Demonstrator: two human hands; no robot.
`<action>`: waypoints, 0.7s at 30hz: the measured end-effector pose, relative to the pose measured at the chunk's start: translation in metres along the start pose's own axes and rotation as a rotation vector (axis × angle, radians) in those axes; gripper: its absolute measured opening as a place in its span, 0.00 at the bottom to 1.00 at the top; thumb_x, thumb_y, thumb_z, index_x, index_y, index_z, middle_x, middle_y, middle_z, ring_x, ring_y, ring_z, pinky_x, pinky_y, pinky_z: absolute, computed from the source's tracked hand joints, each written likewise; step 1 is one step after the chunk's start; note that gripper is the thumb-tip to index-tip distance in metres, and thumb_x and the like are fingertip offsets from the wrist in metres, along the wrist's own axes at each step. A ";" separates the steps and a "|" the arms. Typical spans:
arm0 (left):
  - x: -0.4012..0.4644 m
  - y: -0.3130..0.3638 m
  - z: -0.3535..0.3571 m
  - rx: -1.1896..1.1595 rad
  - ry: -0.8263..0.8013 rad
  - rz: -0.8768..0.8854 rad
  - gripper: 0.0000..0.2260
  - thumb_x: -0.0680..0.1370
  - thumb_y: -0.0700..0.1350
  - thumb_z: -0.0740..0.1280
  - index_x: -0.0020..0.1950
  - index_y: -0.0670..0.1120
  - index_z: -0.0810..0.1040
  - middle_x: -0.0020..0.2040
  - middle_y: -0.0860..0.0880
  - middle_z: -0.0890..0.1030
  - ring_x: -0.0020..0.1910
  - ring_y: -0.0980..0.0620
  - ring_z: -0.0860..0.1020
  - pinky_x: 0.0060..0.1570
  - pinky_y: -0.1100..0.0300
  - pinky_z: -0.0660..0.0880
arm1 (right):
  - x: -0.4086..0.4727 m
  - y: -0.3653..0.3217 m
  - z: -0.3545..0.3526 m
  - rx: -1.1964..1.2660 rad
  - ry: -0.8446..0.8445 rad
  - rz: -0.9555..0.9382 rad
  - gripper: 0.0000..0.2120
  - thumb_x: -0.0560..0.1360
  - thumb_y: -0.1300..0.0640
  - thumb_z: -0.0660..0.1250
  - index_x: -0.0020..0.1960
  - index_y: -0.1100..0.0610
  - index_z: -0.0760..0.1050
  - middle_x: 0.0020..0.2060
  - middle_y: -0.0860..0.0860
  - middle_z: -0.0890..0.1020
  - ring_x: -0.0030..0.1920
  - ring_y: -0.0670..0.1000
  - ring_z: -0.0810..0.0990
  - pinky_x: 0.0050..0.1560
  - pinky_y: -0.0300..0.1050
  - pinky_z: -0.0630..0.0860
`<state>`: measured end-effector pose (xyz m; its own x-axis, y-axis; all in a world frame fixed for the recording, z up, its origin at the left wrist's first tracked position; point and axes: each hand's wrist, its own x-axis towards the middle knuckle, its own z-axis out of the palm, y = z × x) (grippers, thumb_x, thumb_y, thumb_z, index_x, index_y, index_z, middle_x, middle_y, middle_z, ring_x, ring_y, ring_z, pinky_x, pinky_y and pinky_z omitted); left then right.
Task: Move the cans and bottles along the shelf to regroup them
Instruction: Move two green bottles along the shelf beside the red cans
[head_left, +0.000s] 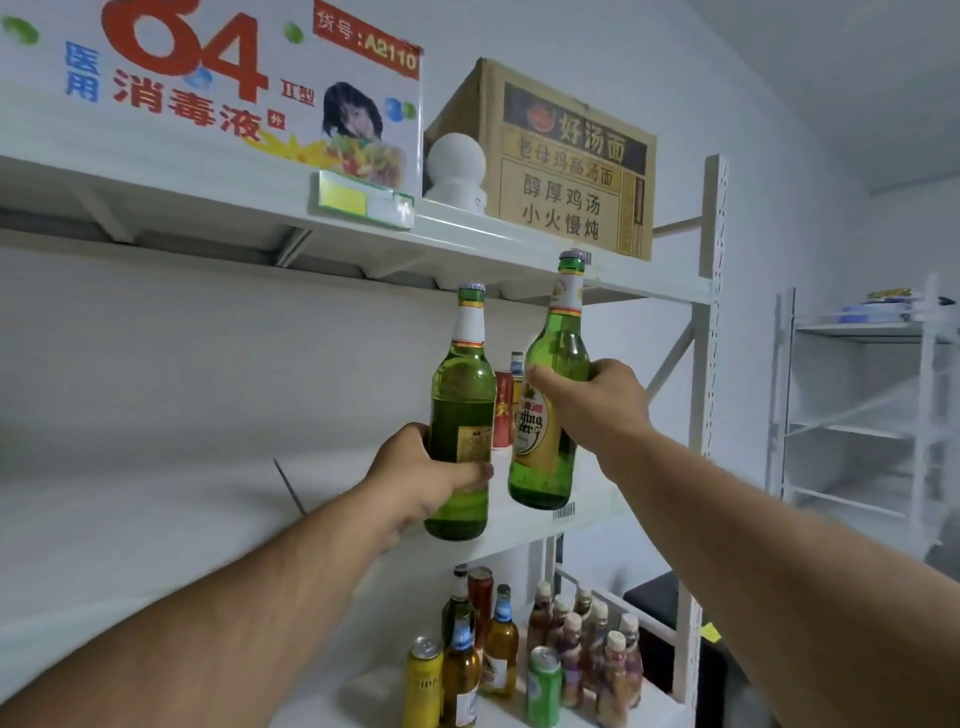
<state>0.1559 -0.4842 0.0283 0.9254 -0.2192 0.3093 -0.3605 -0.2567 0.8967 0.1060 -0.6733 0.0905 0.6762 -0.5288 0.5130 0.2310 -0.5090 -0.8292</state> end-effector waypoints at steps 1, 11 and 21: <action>0.008 0.000 0.005 0.008 0.003 -0.001 0.27 0.66 0.51 0.84 0.61 0.50 0.79 0.54 0.50 0.86 0.54 0.48 0.83 0.56 0.50 0.81 | 0.008 0.005 0.001 0.001 0.001 -0.001 0.25 0.63 0.36 0.76 0.50 0.53 0.78 0.40 0.50 0.85 0.38 0.51 0.86 0.43 0.54 0.85; 0.085 -0.009 0.022 0.048 0.037 0.025 0.24 0.69 0.47 0.82 0.61 0.49 0.78 0.53 0.51 0.84 0.52 0.51 0.81 0.52 0.54 0.77 | 0.088 0.050 0.041 0.031 -0.006 -0.008 0.25 0.64 0.37 0.76 0.51 0.54 0.78 0.41 0.50 0.85 0.39 0.52 0.85 0.43 0.54 0.84; 0.150 -0.030 0.021 0.101 0.081 -0.022 0.24 0.68 0.49 0.83 0.59 0.50 0.78 0.53 0.52 0.84 0.55 0.49 0.82 0.58 0.50 0.79 | 0.152 0.072 0.104 0.078 -0.086 -0.027 0.23 0.65 0.37 0.77 0.50 0.53 0.79 0.41 0.49 0.85 0.37 0.51 0.85 0.39 0.48 0.84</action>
<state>0.3034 -0.5290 0.0411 0.9383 -0.1364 0.3178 -0.3458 -0.3555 0.8684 0.2979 -0.7196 0.0860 0.7257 -0.4537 0.5172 0.3017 -0.4658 -0.8319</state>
